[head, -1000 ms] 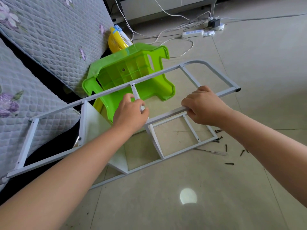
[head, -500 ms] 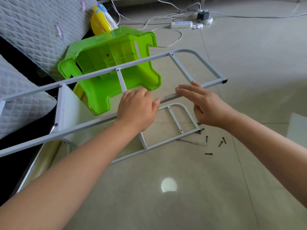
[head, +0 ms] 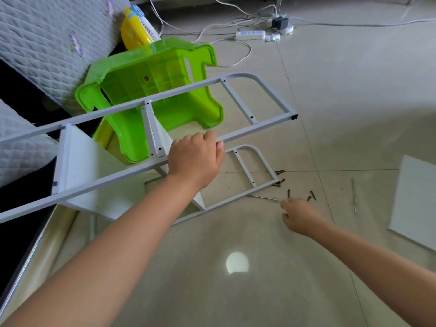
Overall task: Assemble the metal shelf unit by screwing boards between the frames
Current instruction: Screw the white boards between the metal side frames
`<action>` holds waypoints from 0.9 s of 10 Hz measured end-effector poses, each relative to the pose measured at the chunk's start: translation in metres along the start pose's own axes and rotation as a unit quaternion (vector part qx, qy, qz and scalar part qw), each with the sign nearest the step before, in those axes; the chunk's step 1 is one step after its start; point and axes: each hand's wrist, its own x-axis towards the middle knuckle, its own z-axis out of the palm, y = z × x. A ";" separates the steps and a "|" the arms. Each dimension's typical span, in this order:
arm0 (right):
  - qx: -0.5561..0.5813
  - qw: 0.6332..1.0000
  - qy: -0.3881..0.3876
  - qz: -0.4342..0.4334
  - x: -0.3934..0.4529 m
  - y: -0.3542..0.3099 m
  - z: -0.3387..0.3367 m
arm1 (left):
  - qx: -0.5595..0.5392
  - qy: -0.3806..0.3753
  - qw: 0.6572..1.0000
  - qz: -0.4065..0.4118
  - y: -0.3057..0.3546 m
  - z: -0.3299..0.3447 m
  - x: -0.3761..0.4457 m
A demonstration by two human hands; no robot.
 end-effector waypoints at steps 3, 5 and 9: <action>0.008 0.995 -0.017 0.098 0.010 0.002 0.035 | 0.056 0.079 0.994 0.052 -0.003 0.026 -0.002; 0.027 0.996 0.030 0.082 0.022 -0.002 0.028 | 0.064 0.102 0.991 0.060 -0.006 0.022 -0.003; -0.131 0.990 -0.043 0.000 0.032 -0.006 0.028 | 0.016 0.097 0.992 0.073 -0.007 0.024 -0.003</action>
